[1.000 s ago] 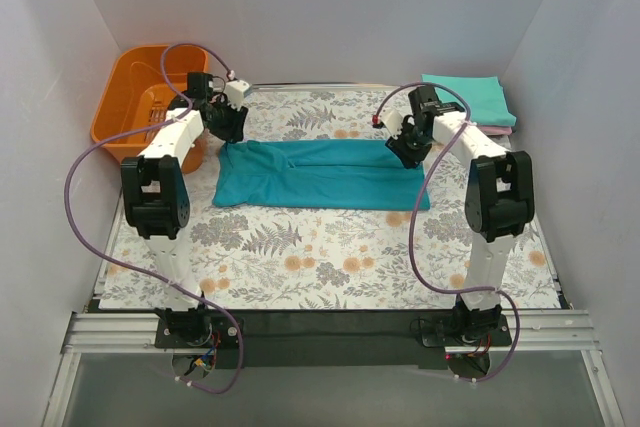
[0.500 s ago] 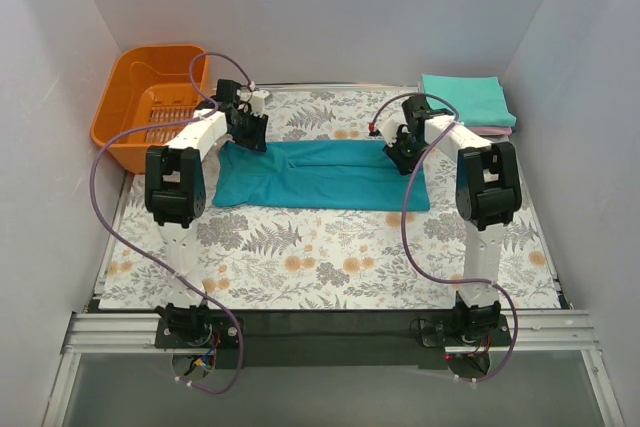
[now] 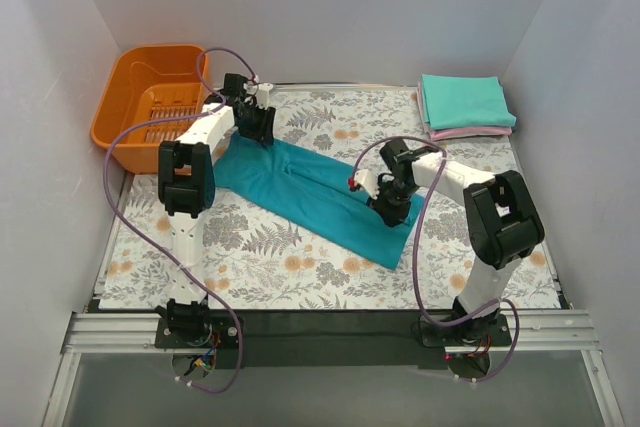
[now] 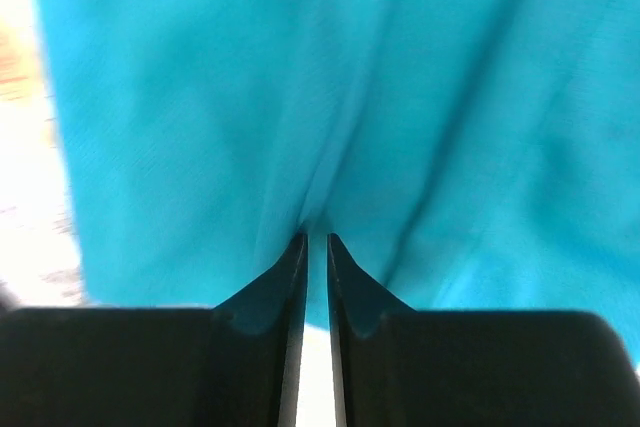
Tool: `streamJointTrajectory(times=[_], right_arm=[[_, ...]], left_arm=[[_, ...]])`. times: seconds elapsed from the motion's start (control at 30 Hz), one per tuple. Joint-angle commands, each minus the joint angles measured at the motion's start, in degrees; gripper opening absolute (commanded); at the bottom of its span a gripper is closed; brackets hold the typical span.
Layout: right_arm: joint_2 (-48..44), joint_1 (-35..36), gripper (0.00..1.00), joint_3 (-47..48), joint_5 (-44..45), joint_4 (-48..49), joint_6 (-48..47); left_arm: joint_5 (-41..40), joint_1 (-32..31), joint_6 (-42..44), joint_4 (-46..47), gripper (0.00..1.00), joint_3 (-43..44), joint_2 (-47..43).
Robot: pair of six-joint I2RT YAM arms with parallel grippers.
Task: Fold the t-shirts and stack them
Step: Fold the tshirt
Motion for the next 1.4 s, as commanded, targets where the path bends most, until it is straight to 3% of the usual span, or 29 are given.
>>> streamJointTrajectory(times=[0.0,0.13,0.3,0.47,0.6,0.93,1.07,1.2,1.27,1.37], right_arm=[[-5.06,1.7,0.17,-0.33,-7.25,-8.51,-0.92],[-6.92,-3.12,0.22,6.15,-6.81,-9.66,-2.15],[-1.48,-5.42,0.21,9.79,-2.69,-8.79,-3.99],[3.62,-5.51,0.15,9.09,0.83,-6.15,-2.86],[5.56,-5.51,0.09,7.24,1.89,-5.18,-2.16],[0.65,1.16,0.05,-5.66,-3.63,-5.35,0.48],[-2.69,8.53,0.06,-8.93,-8.56,-5.53,4.16],[-5.59,12.68,0.09,-7.89,-13.92,-6.05,5.41],[-6.73,12.51,0.13,-5.7,-13.67,-6.49,5.14],[-8.32,11.46,0.16,-3.93,-12.71,-6.49,3.3]], left_arm=[[1.14,-0.39,-0.32,-3.93,0.41,1.78,-9.3],[-3.52,-0.3,-1.99,-5.62,0.41,-6.62,-16.77],[-7.55,-0.3,-7.43,-3.26,0.4,-17.98,-24.16],[-13.45,-0.39,-13.76,-4.73,0.25,-20.02,-20.75],[-15.3,-0.39,-13.77,-3.78,0.22,-19.93,-17.41],[-14.95,-3.1,-7.71,-2.9,0.2,-8.96,-2.74],[-14.6,-6.62,-3.84,-0.7,0.23,4.44,4.64],[-10.13,-9.08,-2.08,2.01,0.3,16.7,10.9],[-7.05,-9.09,-3.39,4.21,0.38,17.86,9.33],[-5.2,-9.09,-4.1,11.24,0.47,11.82,2.66]])
